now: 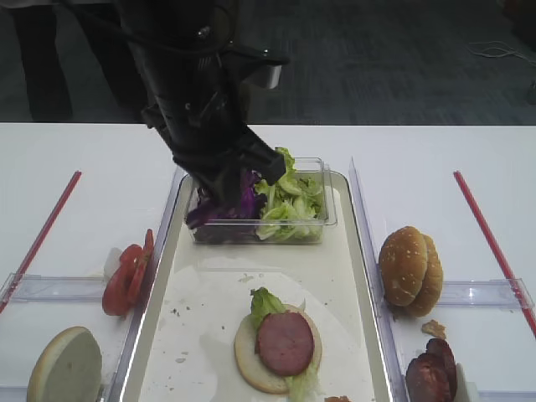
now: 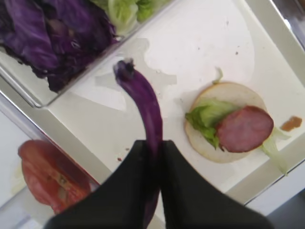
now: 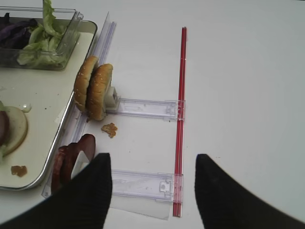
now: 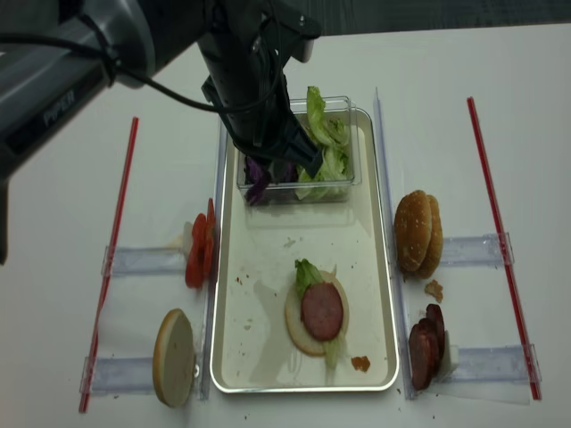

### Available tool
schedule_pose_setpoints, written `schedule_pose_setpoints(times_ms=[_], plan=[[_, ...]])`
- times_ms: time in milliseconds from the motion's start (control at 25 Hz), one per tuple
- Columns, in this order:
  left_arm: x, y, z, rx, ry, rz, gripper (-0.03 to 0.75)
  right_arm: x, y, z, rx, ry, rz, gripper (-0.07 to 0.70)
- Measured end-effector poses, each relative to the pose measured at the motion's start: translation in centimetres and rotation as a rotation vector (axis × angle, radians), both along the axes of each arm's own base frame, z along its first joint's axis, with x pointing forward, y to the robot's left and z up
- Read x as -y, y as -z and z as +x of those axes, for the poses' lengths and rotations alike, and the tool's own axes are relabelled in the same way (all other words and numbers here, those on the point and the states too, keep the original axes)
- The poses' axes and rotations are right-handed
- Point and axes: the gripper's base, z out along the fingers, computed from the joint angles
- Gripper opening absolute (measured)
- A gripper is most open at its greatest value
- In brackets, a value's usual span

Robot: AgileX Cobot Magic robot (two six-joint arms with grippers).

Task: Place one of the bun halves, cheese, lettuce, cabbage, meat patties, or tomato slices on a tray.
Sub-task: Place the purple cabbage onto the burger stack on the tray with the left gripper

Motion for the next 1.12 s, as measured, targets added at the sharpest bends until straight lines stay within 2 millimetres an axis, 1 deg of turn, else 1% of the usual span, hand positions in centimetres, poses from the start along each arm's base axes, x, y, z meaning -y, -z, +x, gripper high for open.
schedule_pose_setpoints(times_ms=[240,440,720,920,1120], plan=[[-1.1,1.2,-2.4,-0.037,0.003,-0.009,0.044,0.0,0.0,0.0,0.0,0.0,0.0,0.438],[-2.5,2.5,-4.5,-0.06,-0.004,-0.005,0.044,0.0,0.0,0.0,0.0,0.0,0.0,0.438],[-4.0,3.9,-7.1,-0.078,-0.005,-0.035,0.044,0.0,0.0,0.0,0.0,0.0,0.0,0.438],[-4.1,5.0,-8.0,-0.097,0.024,-0.02,0.044,0.0,0.0,0.0,0.0,0.0,0.0,0.438],[-2.9,5.3,-8.9,-0.073,0.135,-0.025,0.044,0.0,0.0,0.0,0.0,0.0,0.0,0.438]])
